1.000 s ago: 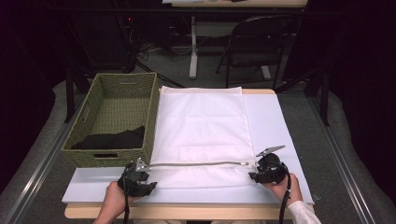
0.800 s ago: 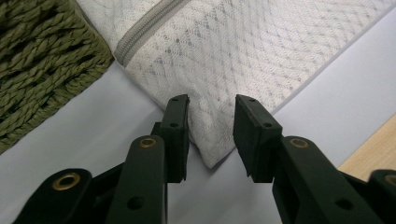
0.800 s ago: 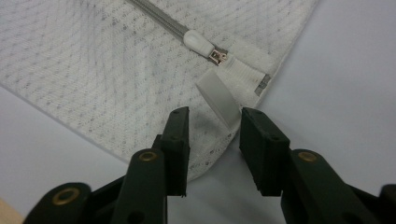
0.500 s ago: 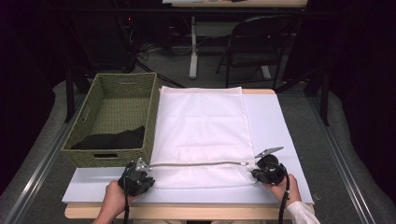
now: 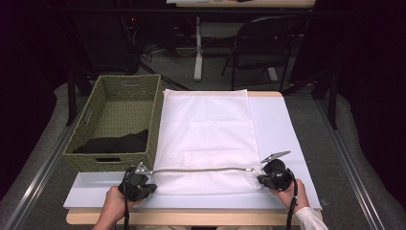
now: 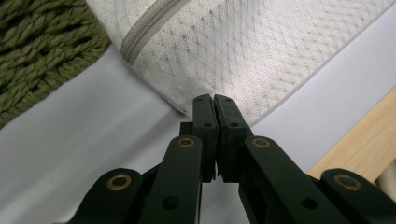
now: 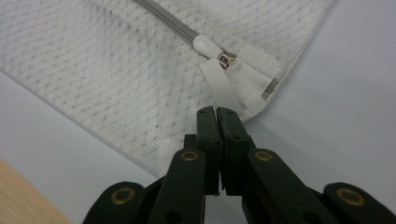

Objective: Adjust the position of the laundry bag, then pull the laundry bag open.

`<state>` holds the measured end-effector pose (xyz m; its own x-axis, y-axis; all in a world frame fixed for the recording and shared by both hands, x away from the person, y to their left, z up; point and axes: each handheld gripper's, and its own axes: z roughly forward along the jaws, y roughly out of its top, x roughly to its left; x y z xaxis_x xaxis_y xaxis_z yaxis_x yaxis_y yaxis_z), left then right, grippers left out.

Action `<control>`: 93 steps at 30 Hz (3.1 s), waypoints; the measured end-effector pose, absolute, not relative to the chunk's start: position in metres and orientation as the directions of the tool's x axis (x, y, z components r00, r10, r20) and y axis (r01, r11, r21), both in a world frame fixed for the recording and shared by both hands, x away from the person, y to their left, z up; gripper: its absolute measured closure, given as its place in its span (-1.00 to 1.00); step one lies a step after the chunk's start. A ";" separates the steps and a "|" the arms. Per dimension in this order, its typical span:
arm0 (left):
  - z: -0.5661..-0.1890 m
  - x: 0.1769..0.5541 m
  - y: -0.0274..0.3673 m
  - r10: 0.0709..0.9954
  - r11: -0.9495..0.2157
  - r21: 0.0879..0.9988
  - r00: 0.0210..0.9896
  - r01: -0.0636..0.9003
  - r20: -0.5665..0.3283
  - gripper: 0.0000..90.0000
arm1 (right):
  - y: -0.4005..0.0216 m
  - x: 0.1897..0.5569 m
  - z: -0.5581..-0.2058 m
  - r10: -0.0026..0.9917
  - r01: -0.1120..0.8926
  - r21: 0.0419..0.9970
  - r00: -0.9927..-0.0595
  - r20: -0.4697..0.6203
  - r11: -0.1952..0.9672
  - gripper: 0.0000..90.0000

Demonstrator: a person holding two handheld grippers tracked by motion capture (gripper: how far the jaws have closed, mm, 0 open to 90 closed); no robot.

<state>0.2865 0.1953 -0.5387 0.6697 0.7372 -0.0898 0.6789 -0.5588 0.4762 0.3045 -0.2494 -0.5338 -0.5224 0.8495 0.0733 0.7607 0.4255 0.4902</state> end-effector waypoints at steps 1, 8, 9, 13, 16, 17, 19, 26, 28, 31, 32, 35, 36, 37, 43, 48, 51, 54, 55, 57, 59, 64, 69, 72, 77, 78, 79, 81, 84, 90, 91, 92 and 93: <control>-0.538 0.285 0.196 0.739 -0.555 0.478 0.667 0.681 -0.092 0.97 | -0.250 0.305 -0.534 0.845 0.756 0.492 -0.530 0.072 0.432 0.97; -0.537 0.280 0.199 0.733 -0.566 0.466 0.674 0.680 -0.093 0.97 | -0.246 0.302 -0.533 0.830 0.753 0.470 -0.553 0.071 0.461 0.98; -0.535 0.279 0.199 0.732 -0.567 0.469 0.676 0.677 -0.092 0.97 | -0.245 0.300 -0.532 0.826 0.750 0.467 -0.559 0.071 0.468 0.98; -0.534 0.279 0.201 0.731 -0.567 0.470 0.676 0.676 -0.091 0.97 | -0.244 0.297 -0.530 0.825 0.749 0.469 -0.561 0.072 0.468 0.98; -0.534 0.277 0.203 0.731 -0.563 0.468 0.675 0.681 -0.103 0.97 | -0.244 0.294 -0.530 0.822 0.749 0.463 -0.565 0.072 0.474 0.98; -0.533 0.276 0.203 0.733 -0.564 0.469 0.674 0.680 -0.097 0.97 | -0.244 0.294 -0.530 0.822 0.749 0.463 -0.565 0.072 0.474 0.98; -0.534 0.274 0.203 0.727 -0.569 0.463 0.679 0.679 -0.102 0.97 | -0.243 0.292 -0.530 0.819 0.751 0.461 -0.567 0.084 0.473 0.98; -0.533 0.271 0.209 0.729 -0.556 0.461 0.672 0.692 -0.129 0.97 | -0.243 0.287 -0.529 0.806 0.743 0.447 -0.587 0.079 0.498 0.98; -0.533 0.271 0.209 0.728 -0.556 0.464 0.673 0.690 -0.128 0.97 | -0.243 0.285 -0.529 0.810 0.750 0.446 -0.580 0.088 0.489 0.98; -0.532 0.269 0.209 0.725 -0.561 0.459 0.676 0.690 -0.130 0.97 | -0.244 0.284 -0.528 0.807 0.747 0.445 -0.584 0.084 0.494 0.98; -0.532 0.268 0.209 0.727 -0.557 0.458 0.674 0.693 -0.135 0.97 | -0.244 0.283 -0.528 0.808 0.748 0.446 -0.583 0.087 0.492 0.98; -0.532 0.266 0.210 0.722 -0.568 0.452 0.680 0.688 -0.128 0.97 | -0.243 0.281 -0.528 0.802 0.748 0.437 -0.590 0.093 0.499 0.98; -0.532 0.265 0.210 0.718 -0.572 0.451 0.684 0.686 -0.129 0.97 | -0.243 0.281 -0.528 0.802 0.748 0.437 -0.590 0.093 0.499 0.98; -0.532 0.264 0.210 0.720 -0.570 0.452 0.682 0.686 -0.128 0.97 | -0.243 0.280 -0.528 0.802 0.749 0.435 -0.590 0.092 0.501 0.98; -0.532 0.263 0.210 0.718 -0.578 0.438 0.684 0.689 -0.129 0.96 | -0.242 0.277 -0.528 0.788 0.743 0.421 -0.608 0.097 0.521 0.98; -0.532 0.264 0.211 0.716 -0.580 0.433 0.686 0.690 -0.133 0.83 | -0.242 0.278 -0.529 0.779 0.746 0.404 -0.617 0.117 0.530 0.81; -0.525 0.263 0.217 0.731 -0.547 0.469 0.668 0.694 -0.135 0.18 | -0.253 0.276 -0.520 0.761 0.738 0.439 -0.627 0.165 0.513 0.31; -0.523 0.265 0.216 0.733 -0.541 0.481 0.667 0.690 -0.134 -0.16 | -0.258 0.275 -0.516 0.762 0.738 0.454 -0.623 0.175 0.499 0.03; -0.522 0.265 0.216 0.730 -0.542 0.487 0.671 0.685 -0.130 -0.35 | -0.261 0.275 -0.514 0.770 0.743 0.457 -0.614 0.175 0.489 -0.21; -0.521 0.264 0.213 0.730 -0.539 0.502 0.673 0.676 -0.122 -0.49 | -0.262 0.276 -0.513 0.769 0.742 0.455 -0.616 0.171 0.492 -0.27; -0.521 0.264 0.212 0.730 -0.537 0.502 0.672 0.677 -0.124 -0.61 | -0.262 0.276 -0.513 0.770 0.742 0.452 -0.616 0.166 0.496 -0.33; -0.518 0.263 0.205 0.725 -0.547 0.512 0.681 0.663 -0.107 -0.69 | -0.260 0.279 -0.514 0.768 0.739 0.451 -0.619 0.162 0.501 -0.60; -0.515 0.264 0.195 0.712 -0.566 0.515 0.697 0.643 -0.088 -0.72 | -0.262 0.279 -0.514 0.773 0.739 0.460 -0.614 0.160 0.492 -0.67; -0.513 0.266 0.189 0.701 -0.580 0.518 0.709 0.629 -0.077 -0.73 | -0.262 0.280 -0.514 0.784 0.747 0.456 -0.601 0.155 0.483 -0.67; -0.511 0.270 0.179 0.676 -0.609 0.512 0.734 0.606 -0.066 -0.72 | -0.264 0.283 -0.515 0.792 0.749 0.461 -0.593 0.147 0.476 -0.67; -0.511 0.271 0.177 0.664 -0.619 0.512 0.745 0.596 -0.063 -0.71 | -0.264 0.283 -0.515 0.796 0.755 0.458 -0.586 0.152 0.469 -0.67; -0.511 0.271 0.174 0.662 -0.626 0.507 0.748 0.592 -0.056 -0.70 | -0.265 0.284 -0.516 0.791 0.749 0.466 -0.592 0.155 0.470 -0.67; -0.511 0.271 0.166 0.641 -0.648 0.502 0.766 0.573 -0.046 -0.70 | -0.267 0.285 -0.516 0.799 0.756 0.468 -0.581 0.156 0.458 -0.66; -0.511 0.272 0.161 0.626 -0.660 0.499 0.778 0.562 -0.047 -0.69 | -0.269 0.286 -0.517 0.798 0.749 0.480 -0.584 0.151 0.457 -0.66; -0.512 0.279 0.152 0.615 -0.668 0.502 0.787 0.549 -0.043 -0.70 | -0.269 0.290 -0.518 0.806 0.762 0.470 -0.570 0.161 0.446 -0.67; -0.512 0.280 0.151 0.611 -0.670 0.506 0.790 0.544 -0.041 -0.71 | -0.269 0.292 -0.517 0.802 0.757 0.474 -0.576 0.160 0.449 -0.67; -0.512 0.281 0.149 0.607 -0.672 0.502 0.793 0.545 -0.049 -0.71 | -0.269 0.292 -0.517 0.802 0.757 0.474 -0.576 0.160 0.449 -0.67; -0.512 0.283 0.147 0.599 -0.678 0.500 0.799 0.539 -0.048 -0.71 | -0.269 0.294 -0.517 0.803 0.754 0.475 -0.577 0.150 0.454 -0.67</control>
